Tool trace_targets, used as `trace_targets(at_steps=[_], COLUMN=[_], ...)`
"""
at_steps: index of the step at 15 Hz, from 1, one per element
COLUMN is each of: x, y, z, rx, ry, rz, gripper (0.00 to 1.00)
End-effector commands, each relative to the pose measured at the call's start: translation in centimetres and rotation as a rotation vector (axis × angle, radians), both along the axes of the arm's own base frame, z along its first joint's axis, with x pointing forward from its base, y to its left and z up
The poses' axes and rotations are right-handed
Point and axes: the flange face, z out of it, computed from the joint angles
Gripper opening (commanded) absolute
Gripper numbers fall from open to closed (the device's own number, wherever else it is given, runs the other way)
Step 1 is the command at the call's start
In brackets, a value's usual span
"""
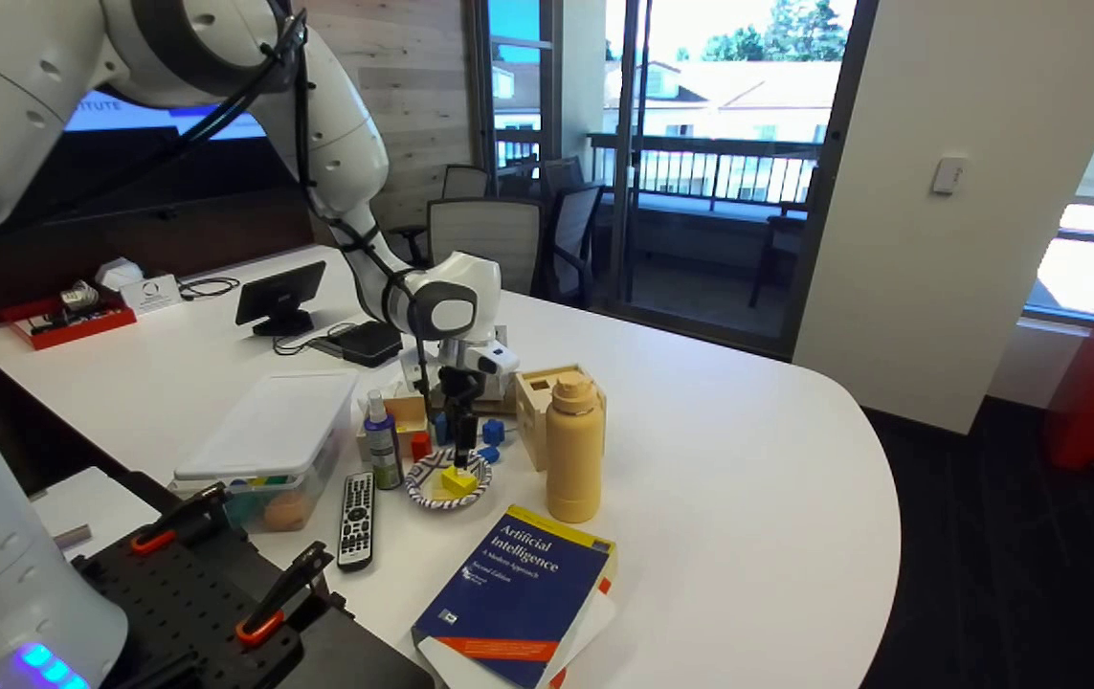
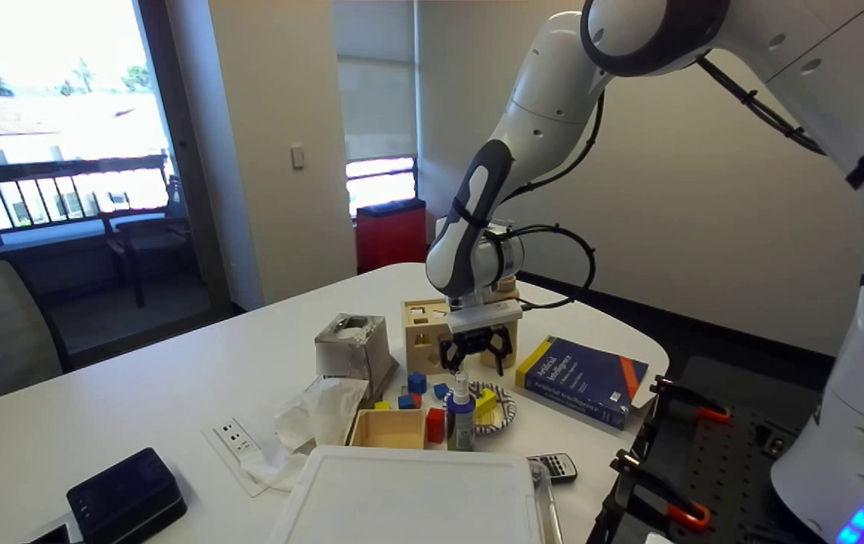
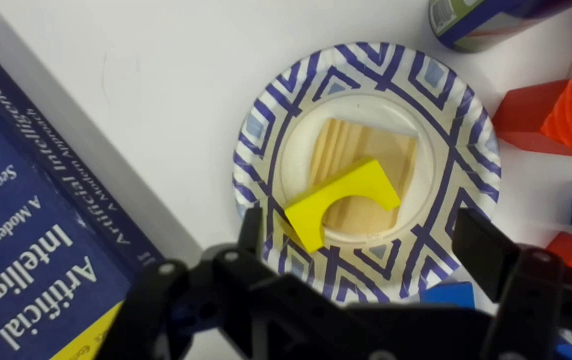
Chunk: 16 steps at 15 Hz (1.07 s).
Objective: Close the book and put the yellow block on the bowl
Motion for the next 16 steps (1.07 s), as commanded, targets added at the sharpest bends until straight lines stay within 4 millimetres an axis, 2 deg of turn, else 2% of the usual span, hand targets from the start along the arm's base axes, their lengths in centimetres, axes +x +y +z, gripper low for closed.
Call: trace_targets(at_steps=[1, 3, 11, 13, 16], x=[0.0, 0.0, -1.3, -1.6, -1.9], y=[0.0, 0.0, 0.3, 0.4, 0.6], z=[1.6, 2.8, 11.1, 12.7, 14.1], rx=[0.009, 0.006, 0.001, 0.002, -0.005], ry=[-0.027, -0.033, -0.083, -0.094, -0.094], rz=[-0.029, -0.044, -0.111, -0.123, -0.138], gripper=[1.00, 1.00, 1.00, 1.00, 1.00])
